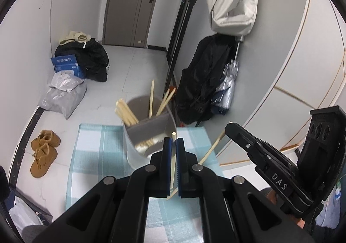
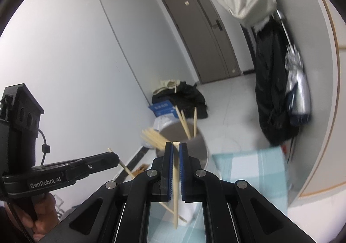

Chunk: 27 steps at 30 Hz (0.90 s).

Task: Organize utensils
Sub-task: 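Lift both held chopsticks and carry them above the white holder, then open both tools to drop the chopsticks into the white holder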

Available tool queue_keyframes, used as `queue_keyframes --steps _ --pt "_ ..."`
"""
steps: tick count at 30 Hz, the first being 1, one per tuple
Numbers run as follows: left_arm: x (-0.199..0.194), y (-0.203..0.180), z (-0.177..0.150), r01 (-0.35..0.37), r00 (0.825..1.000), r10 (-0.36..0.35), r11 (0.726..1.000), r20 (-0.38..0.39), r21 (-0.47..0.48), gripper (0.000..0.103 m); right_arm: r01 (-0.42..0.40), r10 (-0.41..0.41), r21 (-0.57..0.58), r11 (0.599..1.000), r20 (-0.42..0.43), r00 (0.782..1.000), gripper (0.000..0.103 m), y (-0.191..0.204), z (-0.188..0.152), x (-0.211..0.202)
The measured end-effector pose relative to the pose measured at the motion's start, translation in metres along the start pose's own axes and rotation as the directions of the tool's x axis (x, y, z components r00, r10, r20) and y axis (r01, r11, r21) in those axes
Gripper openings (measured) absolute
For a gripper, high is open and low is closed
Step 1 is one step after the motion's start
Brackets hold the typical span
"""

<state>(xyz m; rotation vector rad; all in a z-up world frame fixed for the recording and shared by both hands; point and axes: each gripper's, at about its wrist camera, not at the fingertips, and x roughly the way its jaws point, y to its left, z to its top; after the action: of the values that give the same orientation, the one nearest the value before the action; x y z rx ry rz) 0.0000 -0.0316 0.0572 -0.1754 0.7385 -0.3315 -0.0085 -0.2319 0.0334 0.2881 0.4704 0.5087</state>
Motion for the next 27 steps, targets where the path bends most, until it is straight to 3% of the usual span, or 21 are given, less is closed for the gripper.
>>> queue_keyframes --steps 16,27 --pt "-0.018 0.012 0.082 0.0 0.994 0.004 0.999 0.107 -0.038 0.0 -0.024 0.042 -0.144 0.989 0.122 0.992 0.005 0.03 0.11 0.013" --pt "0.004 0.04 0.103 -0.043 0.993 0.05 0.997 0.11 -0.063 0.0 -0.036 0.056 -0.158 0.987 0.122 0.991 0.005 0.037 0.142 0.069"
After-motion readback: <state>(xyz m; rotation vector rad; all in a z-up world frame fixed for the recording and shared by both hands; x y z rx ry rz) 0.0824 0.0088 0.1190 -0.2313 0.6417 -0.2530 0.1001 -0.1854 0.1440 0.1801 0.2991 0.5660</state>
